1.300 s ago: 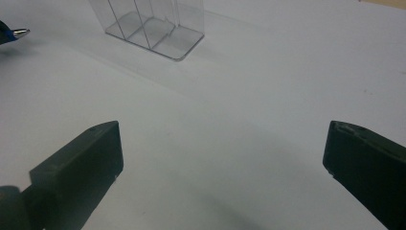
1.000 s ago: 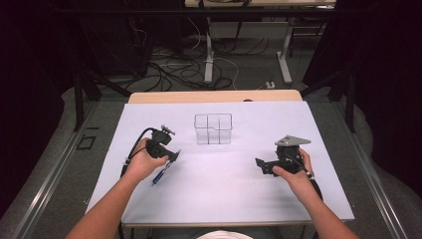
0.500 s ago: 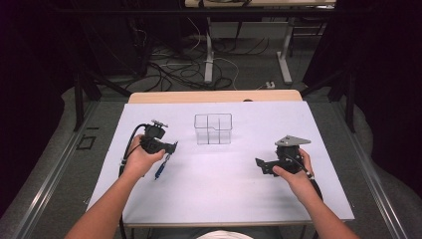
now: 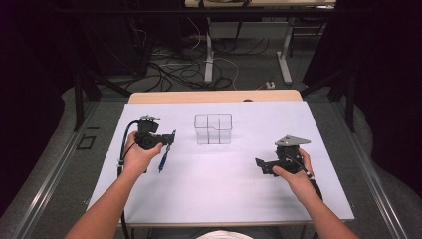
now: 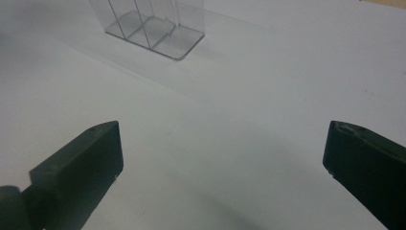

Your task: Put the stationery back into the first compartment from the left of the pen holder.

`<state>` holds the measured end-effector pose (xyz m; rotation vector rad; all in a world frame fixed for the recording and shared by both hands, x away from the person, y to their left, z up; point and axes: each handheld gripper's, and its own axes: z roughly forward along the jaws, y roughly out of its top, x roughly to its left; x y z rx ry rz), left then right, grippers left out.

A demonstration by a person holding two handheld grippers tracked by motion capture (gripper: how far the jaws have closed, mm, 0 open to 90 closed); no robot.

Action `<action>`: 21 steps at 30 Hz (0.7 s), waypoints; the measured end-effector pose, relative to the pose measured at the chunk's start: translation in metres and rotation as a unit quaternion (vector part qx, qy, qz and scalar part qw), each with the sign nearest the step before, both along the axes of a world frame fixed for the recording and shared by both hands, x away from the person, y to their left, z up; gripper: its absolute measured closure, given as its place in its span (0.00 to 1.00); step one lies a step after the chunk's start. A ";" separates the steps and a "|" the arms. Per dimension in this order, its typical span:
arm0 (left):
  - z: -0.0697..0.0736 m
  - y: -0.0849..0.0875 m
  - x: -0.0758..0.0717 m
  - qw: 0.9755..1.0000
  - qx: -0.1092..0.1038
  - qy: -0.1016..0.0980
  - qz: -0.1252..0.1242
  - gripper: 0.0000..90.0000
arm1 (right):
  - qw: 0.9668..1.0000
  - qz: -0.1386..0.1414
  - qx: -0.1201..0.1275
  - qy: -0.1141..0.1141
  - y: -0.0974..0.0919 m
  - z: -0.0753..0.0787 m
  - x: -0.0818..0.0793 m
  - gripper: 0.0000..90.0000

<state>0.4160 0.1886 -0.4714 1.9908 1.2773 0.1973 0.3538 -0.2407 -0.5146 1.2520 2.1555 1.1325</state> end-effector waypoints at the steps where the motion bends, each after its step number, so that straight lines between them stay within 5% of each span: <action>1: 0.001 0.000 0.000 1.000 -0.007 -0.008 0.006 0.89 | 1.000 0.000 0.000 0.000 0.000 0.000 0.000 0.00; 13: 0.016 -0.004 0.001 0.996 -0.044 -0.076 0.035 0.89 | 1.000 0.000 0.003 0.001 -0.002 -0.001 0.001 0.00; 18: 0.027 -0.008 0.003 0.991 -0.064 -0.107 0.039 0.89 | 1.000 0.001 0.006 0.003 -0.003 0.000 -0.001 0.00; 21: 0.039 -0.013 0.008 0.986 -0.083 -0.138 0.041 0.89 | 1.000 -0.001 0.009 -0.001 -0.003 0.001 -0.001 0.00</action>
